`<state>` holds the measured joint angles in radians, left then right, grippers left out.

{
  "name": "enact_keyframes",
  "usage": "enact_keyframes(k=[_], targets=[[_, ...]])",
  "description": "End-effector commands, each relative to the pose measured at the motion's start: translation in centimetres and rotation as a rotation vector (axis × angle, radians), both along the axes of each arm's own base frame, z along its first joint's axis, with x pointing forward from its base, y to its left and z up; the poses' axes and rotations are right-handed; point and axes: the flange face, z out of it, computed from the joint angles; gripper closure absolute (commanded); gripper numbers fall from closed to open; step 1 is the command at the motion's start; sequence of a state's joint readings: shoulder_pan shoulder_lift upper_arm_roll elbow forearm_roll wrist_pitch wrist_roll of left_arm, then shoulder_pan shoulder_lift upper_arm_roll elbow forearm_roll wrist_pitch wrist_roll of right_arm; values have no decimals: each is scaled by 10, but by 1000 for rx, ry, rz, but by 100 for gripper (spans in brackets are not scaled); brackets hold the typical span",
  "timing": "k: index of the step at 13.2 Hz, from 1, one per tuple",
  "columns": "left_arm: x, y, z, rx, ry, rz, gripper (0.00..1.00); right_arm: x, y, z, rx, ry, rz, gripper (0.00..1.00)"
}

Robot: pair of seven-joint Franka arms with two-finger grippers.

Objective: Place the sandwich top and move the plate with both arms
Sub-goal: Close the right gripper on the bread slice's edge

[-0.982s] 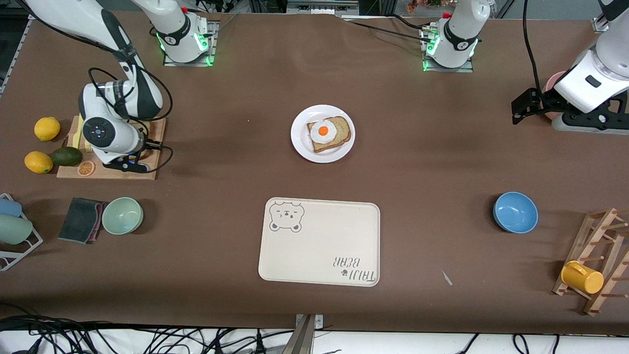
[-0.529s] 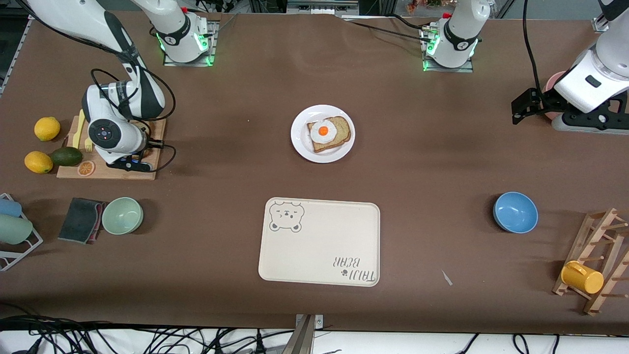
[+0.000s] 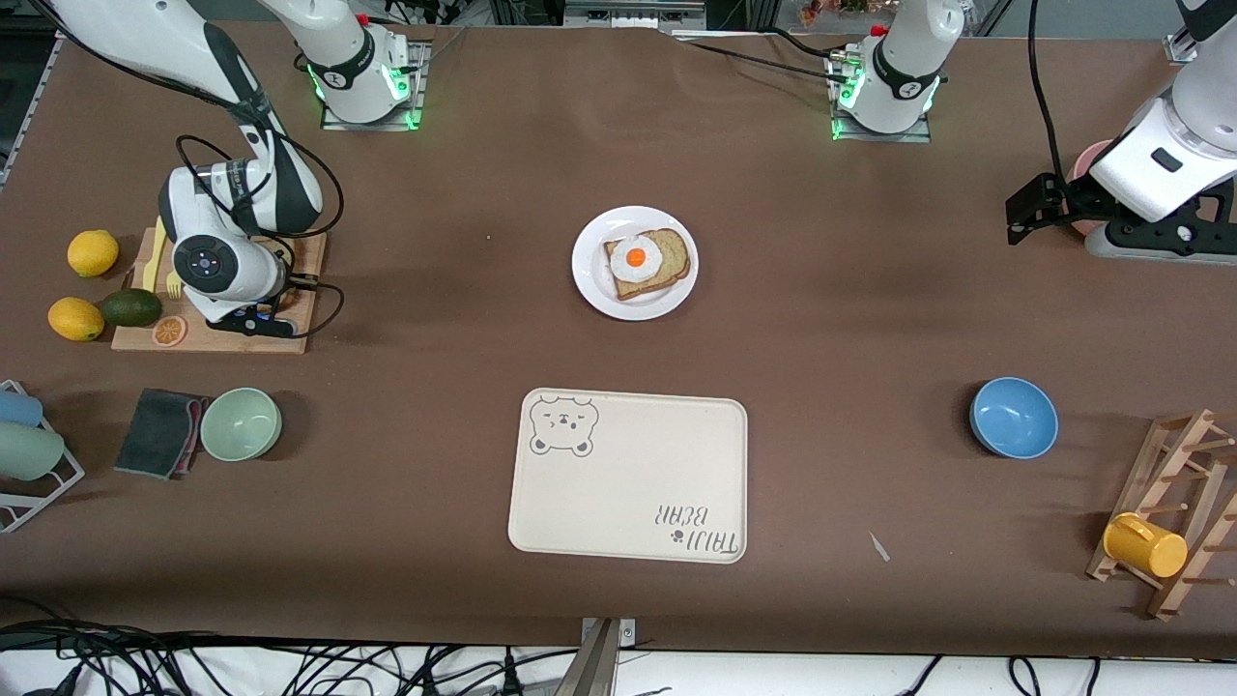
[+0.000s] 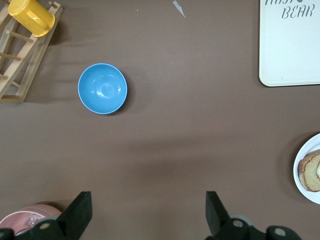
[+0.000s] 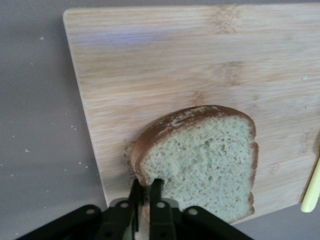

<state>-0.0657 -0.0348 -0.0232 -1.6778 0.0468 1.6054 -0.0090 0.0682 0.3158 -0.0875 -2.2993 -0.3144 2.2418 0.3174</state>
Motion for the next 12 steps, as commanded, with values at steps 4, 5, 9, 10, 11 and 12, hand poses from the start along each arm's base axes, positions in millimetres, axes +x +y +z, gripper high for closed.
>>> enact_keyframes(k=[4,5,9,10,11,12], targets=[[-2,-1,3,-17,5,8,0,4,16,45,-60,105,26,100],[-2,-1,3,-19,5,8,0,11,31,58,-72,128,35,100],[-2,-1,3,-17,5,8,0,35,76,110,-3,160,-21,100],[-2,-1,3,-19,5,8,0,38,97,124,18,166,-26,100],[-2,-1,3,-19,5,8,0,40,121,137,19,162,3,100],[-2,-1,3,-17,5,8,0,40,152,150,31,154,54,100]])
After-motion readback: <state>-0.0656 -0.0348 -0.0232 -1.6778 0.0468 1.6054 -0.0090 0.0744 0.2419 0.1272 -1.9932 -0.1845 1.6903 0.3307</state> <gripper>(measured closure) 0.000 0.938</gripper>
